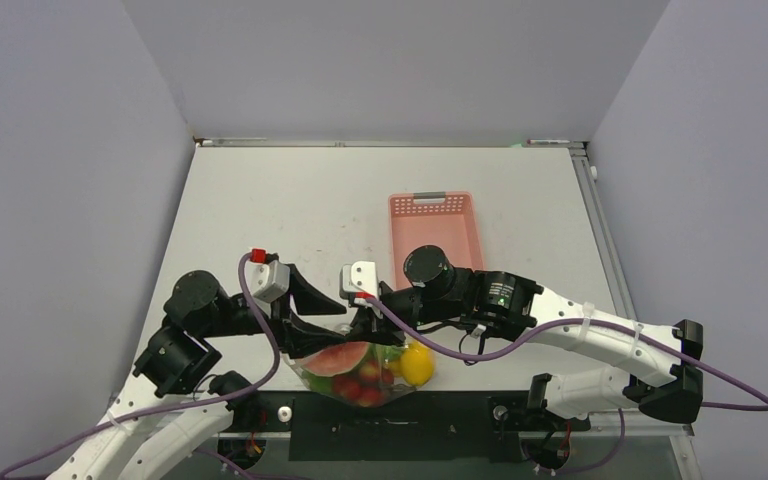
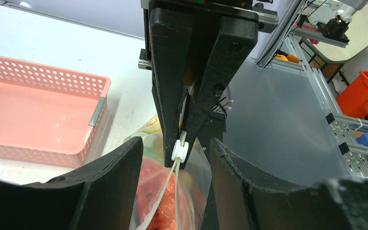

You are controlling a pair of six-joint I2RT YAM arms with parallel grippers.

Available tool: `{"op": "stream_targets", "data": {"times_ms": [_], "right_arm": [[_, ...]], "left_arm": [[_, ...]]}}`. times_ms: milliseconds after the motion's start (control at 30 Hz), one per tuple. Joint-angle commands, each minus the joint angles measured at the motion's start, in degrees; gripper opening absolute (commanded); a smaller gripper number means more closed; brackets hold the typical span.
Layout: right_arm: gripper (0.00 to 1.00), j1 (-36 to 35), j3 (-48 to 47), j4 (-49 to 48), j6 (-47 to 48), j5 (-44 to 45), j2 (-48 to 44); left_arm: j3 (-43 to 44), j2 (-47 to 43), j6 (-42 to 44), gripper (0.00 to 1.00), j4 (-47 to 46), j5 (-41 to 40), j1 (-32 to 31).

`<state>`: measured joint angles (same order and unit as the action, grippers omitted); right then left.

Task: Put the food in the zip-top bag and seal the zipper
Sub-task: Zip the zipper food storage bag at the center of the board.

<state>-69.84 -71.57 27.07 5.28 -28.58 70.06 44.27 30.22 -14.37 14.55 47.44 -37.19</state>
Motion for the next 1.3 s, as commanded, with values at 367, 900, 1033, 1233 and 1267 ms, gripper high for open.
{"op": "stream_targets", "data": {"times_ms": [367, 900, 1033, 1233, 1267], "right_arm": [[0.05, -0.2, -2.1, -5.2, -0.5, -1.1, -1.0], [0.05, -0.1, -0.3, -8.2, -1.3, 2.2, -4.1], [0.05, -0.1, -0.2, -9.4, -2.0, 4.6, -5.9], [0.05, -0.1, 0.7, -12.1, -2.9, 7.8, -8.2], [0.05, -0.2, 0.8, -12.4, -3.0, 8.3, -8.5]], "left_arm": [[-1.1, 1.1, 0.7, 0.31, -2.6, 2.6, -0.1], [-1.5, 0.8, 0.4, 0.00, -2.7, 3.7, -0.2], [-1.7, 0.7, 0.6, 0.00, -2.2, 3.7, -0.1], [-1.7, 0.9, 0.9, 0.00, -1.9, 3.7, -0.1], [-1.7, 0.9, 0.9, 0.00, -1.9, 3.8, -0.1]]}}
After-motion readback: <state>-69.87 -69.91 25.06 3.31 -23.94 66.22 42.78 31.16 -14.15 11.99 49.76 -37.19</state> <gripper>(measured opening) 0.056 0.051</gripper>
